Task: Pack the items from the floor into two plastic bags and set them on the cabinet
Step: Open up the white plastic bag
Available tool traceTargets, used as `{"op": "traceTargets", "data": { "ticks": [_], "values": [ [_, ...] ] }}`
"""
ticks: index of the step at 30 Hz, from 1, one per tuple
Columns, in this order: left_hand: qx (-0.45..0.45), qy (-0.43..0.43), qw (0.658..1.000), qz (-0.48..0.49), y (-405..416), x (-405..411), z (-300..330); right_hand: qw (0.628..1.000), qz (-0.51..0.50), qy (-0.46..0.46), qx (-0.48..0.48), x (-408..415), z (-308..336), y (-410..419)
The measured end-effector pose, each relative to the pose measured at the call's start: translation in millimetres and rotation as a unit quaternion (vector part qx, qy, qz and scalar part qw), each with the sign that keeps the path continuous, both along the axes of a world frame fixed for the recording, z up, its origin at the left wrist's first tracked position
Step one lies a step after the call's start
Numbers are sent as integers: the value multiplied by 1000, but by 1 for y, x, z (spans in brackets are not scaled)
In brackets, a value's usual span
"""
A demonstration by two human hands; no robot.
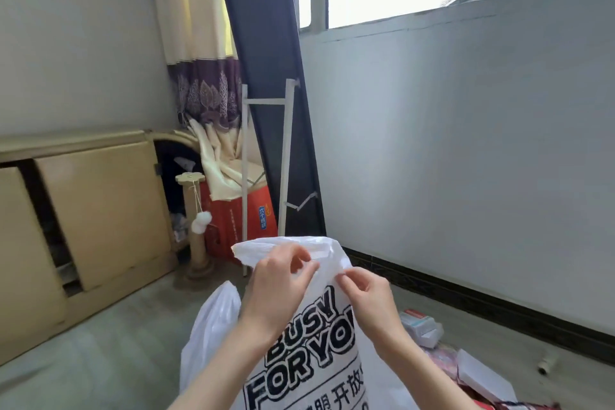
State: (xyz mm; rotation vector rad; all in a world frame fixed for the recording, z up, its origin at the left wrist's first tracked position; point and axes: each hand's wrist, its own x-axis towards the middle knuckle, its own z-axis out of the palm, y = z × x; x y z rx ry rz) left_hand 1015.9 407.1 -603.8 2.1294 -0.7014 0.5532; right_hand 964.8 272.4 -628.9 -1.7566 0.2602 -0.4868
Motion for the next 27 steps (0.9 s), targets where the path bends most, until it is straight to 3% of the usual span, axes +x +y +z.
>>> {"op": "traceTargets", "data": {
  "ticks": [3,6,9,12,17,20,22,25,27],
  "values": [
    [124,-151,981,-18,0,6,-7,998,45,-19,-30,3,2,-14],
    [233,-191,951,-69,-8,21,-4,992,93,-28,-75,6,1,-28],
    [142,-30,977,-154,-16,25,-8,992,121,-4,-43,7,-2,-42],
    [55,106,978,-173,-26,16,-20,991,110,23,-65,8,-10,-57],
    [54,172,978,-106,-32,15,-41,982,-2,83,-167,8,-28,-65],
    [3,207,978,-36,-27,15,-48,979,-120,50,-159,3,-29,-58],
    [-39,225,973,-1,-24,15,-48,983,-105,42,-141,-4,-30,-46],
    [-130,265,955,-8,-23,14,-43,967,-10,128,-219,-12,-42,-21],
    [-149,299,941,-47,-23,8,-39,953,-13,160,-256,-11,-53,-12]
  ]
}}
